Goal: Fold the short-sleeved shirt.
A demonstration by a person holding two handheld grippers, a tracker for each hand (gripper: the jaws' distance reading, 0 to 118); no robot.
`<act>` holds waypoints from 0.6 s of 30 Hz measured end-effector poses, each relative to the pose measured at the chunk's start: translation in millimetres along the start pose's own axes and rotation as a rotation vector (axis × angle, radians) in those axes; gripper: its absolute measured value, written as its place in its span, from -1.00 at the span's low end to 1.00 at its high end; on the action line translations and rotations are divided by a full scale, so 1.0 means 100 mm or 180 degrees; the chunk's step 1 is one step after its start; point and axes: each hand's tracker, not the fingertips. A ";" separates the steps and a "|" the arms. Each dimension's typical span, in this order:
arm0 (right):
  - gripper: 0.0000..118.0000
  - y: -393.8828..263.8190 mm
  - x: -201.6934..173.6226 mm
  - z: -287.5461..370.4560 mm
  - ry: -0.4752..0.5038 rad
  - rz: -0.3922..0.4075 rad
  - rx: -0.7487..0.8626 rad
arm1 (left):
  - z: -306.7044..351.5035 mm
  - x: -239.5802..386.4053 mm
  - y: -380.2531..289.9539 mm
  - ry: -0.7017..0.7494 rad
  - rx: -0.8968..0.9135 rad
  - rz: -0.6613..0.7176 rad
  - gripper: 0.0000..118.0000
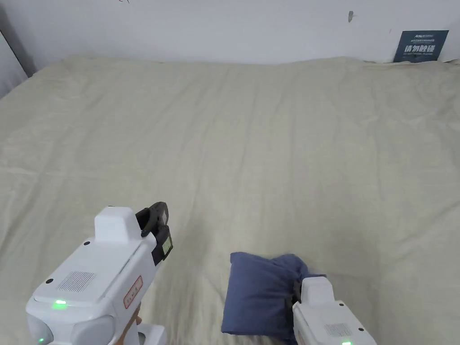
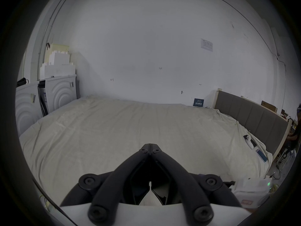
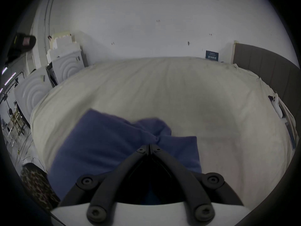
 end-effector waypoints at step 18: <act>-1.00 0.07 0.01 0.18 0.0082 0.0009 0.0155 | -1.08 0.09 -0.87 -0.1039 -0.2306 0.0855 0.72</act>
